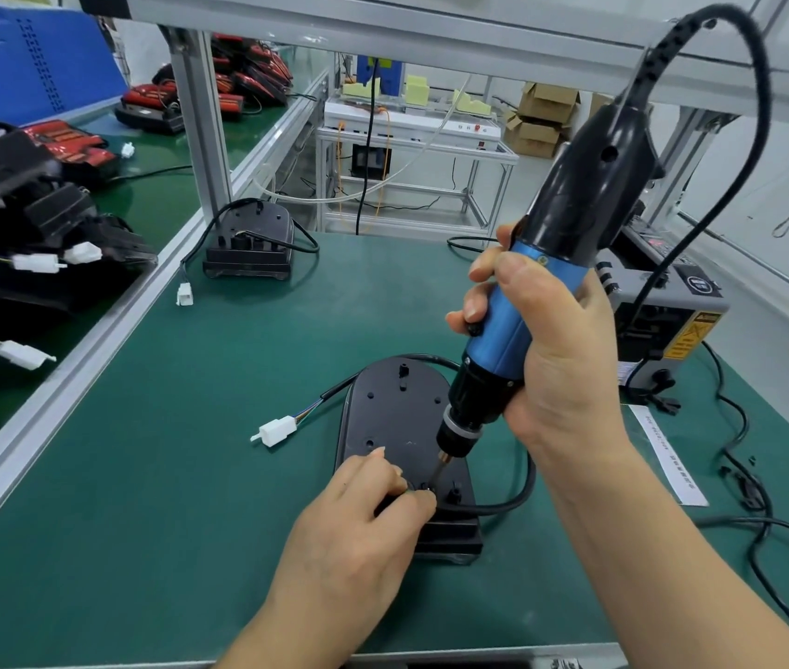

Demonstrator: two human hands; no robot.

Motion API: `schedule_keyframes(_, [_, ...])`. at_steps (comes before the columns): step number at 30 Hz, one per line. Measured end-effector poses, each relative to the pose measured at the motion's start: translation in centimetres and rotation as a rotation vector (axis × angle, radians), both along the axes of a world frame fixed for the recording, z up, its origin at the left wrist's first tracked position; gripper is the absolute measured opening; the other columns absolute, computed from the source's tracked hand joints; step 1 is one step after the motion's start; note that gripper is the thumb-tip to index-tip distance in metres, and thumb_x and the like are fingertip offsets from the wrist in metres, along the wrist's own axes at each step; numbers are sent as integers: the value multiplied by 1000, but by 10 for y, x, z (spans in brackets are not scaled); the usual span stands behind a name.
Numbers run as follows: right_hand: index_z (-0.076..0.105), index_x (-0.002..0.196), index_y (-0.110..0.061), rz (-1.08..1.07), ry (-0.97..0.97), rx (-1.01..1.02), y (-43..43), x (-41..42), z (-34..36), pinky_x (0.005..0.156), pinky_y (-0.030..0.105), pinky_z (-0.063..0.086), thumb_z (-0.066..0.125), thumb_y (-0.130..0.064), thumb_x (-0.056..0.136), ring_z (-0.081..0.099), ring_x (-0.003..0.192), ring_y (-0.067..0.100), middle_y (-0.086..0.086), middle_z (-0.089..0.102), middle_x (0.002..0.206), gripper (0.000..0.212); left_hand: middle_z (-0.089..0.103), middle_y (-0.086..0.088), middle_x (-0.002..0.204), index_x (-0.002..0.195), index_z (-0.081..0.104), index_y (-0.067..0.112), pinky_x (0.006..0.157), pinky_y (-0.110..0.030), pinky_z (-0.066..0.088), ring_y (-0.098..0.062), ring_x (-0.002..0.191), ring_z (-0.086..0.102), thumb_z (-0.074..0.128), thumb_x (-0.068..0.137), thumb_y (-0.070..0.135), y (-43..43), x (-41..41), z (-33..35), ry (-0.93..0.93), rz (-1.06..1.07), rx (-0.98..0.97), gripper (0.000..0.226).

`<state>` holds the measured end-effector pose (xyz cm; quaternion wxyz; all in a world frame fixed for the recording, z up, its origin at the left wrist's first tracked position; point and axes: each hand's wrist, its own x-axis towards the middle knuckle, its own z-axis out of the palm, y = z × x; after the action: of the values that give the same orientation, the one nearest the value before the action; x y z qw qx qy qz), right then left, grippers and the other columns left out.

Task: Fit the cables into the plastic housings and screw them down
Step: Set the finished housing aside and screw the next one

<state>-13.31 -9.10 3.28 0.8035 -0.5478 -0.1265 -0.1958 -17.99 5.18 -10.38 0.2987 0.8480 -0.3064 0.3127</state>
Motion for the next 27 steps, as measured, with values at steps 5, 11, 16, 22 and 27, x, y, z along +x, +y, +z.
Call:
schedule_keyframes(5, [56,100,-9,-8,42,82,-8,2,-3,58,28,50,60,-12,78,53,54,15,0,62,73,22,53,-6,76,87,67,10,95,-27,47,-26,69,54,76,70,-7,0,0,0,9,2,12,26])
schedule_keyframes(11, [55,100,-10,2,43,110,-11,1,-4,59,29,50,69,-22,69,55,56,15,1,66,79,36,53,-7,74,84,69,9,89,-30,50,-26,69,55,74,71,-6,0,-1,1,10,4,23,20])
schedule_keyframes(16, [53,107,-8,-35,70,175,-14,3,-2,68,34,55,63,-20,77,68,69,22,5,71,91,34,52,-5,74,83,66,12,86,-32,54,-26,68,55,69,74,-1,-1,0,2,-7,6,-16,16])
schedule_keyframes(22, [51,114,-13,-213,142,323,-50,1,1,103,49,44,58,-31,85,67,103,30,8,71,109,35,48,-1,78,90,55,19,89,-33,53,-23,72,55,67,77,2,0,1,0,-21,-23,-48,25])
schedule_keyframes(27, [59,99,-19,-456,247,464,-103,-10,0,75,26,54,67,-37,78,63,65,9,-7,67,73,29,44,2,83,91,54,20,91,-33,53,-20,74,53,56,84,11,0,2,-2,-33,-42,-57,12])
